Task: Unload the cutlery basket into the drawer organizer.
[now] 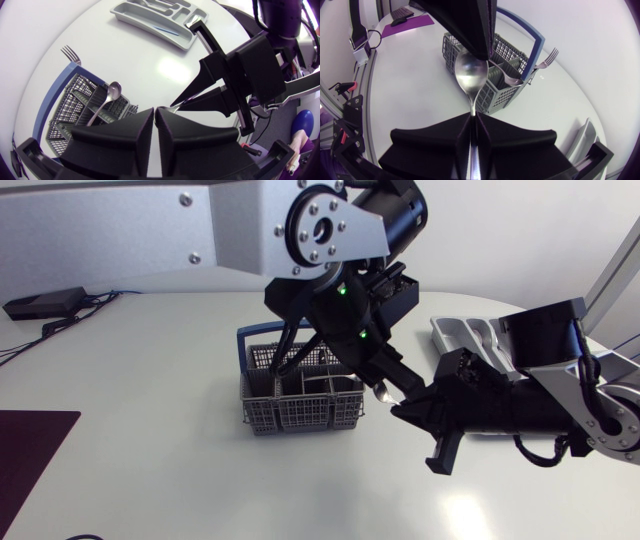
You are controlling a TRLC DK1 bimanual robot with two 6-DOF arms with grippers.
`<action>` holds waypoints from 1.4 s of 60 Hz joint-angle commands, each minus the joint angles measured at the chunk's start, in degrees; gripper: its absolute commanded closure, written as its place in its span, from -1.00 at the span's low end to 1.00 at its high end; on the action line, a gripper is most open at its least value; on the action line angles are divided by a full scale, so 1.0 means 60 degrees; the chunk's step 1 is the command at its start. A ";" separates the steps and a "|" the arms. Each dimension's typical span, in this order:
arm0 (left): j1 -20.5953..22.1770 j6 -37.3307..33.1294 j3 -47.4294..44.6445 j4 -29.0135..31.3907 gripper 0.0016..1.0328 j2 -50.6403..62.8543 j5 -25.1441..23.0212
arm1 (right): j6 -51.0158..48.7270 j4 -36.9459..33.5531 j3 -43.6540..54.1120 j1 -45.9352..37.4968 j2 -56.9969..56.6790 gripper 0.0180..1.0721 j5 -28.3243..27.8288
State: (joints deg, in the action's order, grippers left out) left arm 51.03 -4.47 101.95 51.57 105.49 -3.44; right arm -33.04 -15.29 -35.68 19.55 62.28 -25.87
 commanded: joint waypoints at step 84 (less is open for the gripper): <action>-0.0931 -0.0954 -0.2651 -0.3585 -0.32 -0.0795 0.2756 | -1.1296 -0.5787 -0.4952 -0.9880 0.6202 0.84 -0.2134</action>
State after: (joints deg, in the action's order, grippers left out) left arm 45.50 -9.08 87.94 31.16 102.61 12.49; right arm -96.31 -48.71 -62.81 -37.93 96.55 -38.94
